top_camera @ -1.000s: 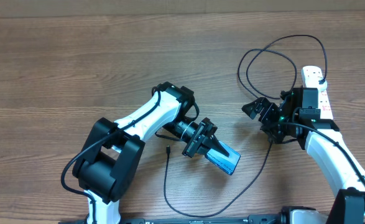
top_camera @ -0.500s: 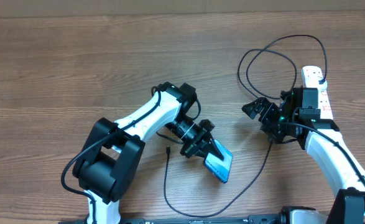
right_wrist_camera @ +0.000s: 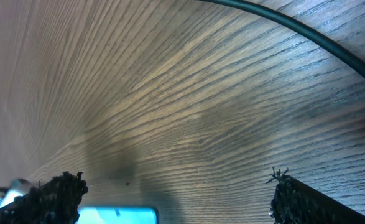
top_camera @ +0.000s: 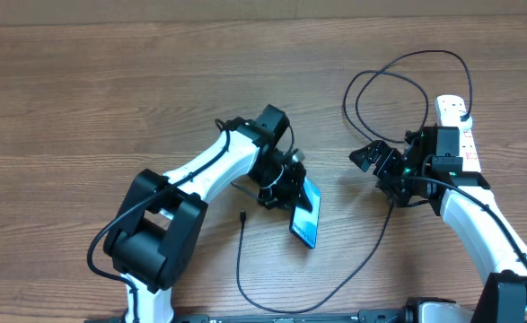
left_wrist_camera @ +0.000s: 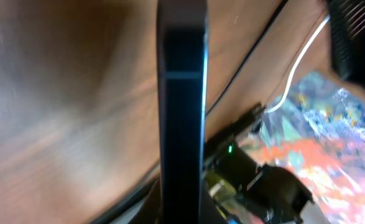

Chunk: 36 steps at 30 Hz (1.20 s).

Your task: Plug charger to phone and switch on socket

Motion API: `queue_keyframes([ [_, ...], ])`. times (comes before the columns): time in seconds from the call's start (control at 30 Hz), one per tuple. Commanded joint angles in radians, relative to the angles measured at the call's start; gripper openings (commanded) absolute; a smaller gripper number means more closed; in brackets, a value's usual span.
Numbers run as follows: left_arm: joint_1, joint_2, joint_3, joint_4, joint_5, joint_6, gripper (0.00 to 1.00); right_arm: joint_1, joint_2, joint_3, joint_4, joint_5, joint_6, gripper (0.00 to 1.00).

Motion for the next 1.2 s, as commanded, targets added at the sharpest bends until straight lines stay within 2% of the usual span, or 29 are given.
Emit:
queue_keyframes([
  [0.0, 0.019, -0.022, 0.005, 0.055, -0.028, 0.016, 0.04, 0.004, -0.008, 0.005, 0.006, 0.008, -0.008, 1.00],
  [0.23, 0.080, -0.022, 0.005, 0.080, -0.219, -0.035, 0.04, 0.004, -0.008, 0.005, 0.006, 0.008, -0.008, 1.00],
  [0.33, 0.109, -0.022, 0.005, 0.076, -0.256, -0.043, 0.04, 0.004, -0.008, 0.005, 0.006, 0.008, -0.008, 1.00],
  [0.6, 0.205, -0.022, 0.005, 0.109, -0.247, -0.062, 0.04, 0.004, -0.008, 0.005, 0.006, 0.008, -0.008, 1.00],
  [0.73, 0.259, -0.022, 0.005, 0.137, -0.155, -0.045, 0.04, 0.004, -0.008, 0.005, 0.006, 0.008, -0.008, 1.00],
  [0.93, 0.388, -0.024, 0.005, 0.190, 0.281, 0.232, 0.04, 0.004, -0.008, 0.005, 0.006, 0.008, -0.008, 1.00],
  [1.03, 0.437, -0.031, 0.005, 0.114, 0.345, 0.343, 0.05, 0.004, -0.008, 0.005, 0.006, 0.008, -0.008, 1.00],
  [1.17, 0.513, -0.043, 0.005, -0.067, 0.439, 0.578, 0.04, 0.004, -0.008, 0.005, 0.006, 0.008, -0.008, 1.00],
])
